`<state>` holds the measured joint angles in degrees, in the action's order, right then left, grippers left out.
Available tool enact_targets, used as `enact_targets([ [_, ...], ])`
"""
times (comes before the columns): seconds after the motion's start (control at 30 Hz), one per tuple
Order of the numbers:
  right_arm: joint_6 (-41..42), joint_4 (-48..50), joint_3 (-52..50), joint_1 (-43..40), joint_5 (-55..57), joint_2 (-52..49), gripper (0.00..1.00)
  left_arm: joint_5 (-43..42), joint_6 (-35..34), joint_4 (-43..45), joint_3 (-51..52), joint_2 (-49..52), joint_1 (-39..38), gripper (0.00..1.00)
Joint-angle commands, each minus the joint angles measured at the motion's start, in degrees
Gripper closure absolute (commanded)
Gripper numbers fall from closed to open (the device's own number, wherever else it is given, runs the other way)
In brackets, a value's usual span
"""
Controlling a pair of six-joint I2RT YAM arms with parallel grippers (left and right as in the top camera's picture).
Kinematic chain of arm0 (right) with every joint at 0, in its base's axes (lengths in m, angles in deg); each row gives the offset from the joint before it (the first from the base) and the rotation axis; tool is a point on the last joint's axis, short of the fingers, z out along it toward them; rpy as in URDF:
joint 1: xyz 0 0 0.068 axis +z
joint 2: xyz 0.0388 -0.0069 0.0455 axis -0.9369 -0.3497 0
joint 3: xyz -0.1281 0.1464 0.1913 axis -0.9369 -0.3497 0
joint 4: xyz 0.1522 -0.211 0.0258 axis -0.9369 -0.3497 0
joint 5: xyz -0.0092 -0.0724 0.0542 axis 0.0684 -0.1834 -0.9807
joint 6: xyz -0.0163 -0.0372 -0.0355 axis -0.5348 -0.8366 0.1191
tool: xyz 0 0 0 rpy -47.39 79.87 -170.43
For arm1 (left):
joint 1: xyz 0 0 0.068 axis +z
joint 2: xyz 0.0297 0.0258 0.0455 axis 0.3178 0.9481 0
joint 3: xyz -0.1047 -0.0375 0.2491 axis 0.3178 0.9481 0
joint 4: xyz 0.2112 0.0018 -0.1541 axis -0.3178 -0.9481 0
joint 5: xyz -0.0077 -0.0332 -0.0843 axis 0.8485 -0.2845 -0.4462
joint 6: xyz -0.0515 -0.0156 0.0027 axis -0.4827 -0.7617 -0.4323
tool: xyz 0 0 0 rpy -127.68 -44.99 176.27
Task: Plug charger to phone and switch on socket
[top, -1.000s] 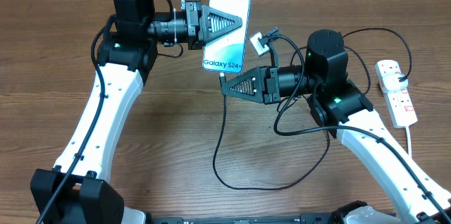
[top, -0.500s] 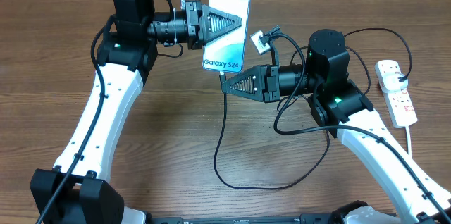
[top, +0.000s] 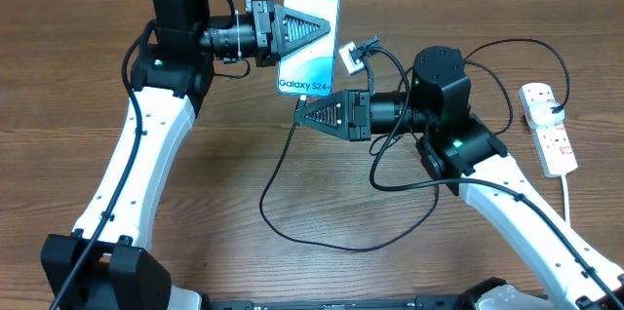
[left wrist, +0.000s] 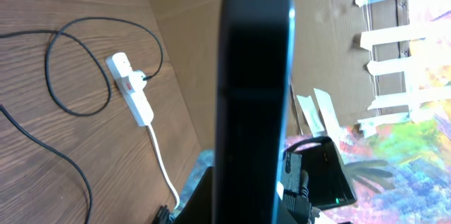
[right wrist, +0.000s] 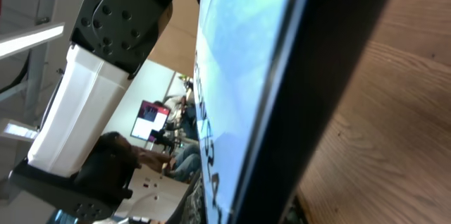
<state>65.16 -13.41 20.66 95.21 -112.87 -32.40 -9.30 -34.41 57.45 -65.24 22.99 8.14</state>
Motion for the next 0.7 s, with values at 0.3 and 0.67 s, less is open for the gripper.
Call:
enact_targets([
  [0.3,0.6,-0.3,0.8,-0.4,4.6,0.6,0.96,-7.1,4.1,0.2,-0.8,-0.3,-0.8,0.96],
  [0.67,-0.7,-0.5,0.8,-1.9,-0.1,0.6,0.96,-9.4,4.2,0.2,-0.8,-0.3,-0.8,0.96],
])
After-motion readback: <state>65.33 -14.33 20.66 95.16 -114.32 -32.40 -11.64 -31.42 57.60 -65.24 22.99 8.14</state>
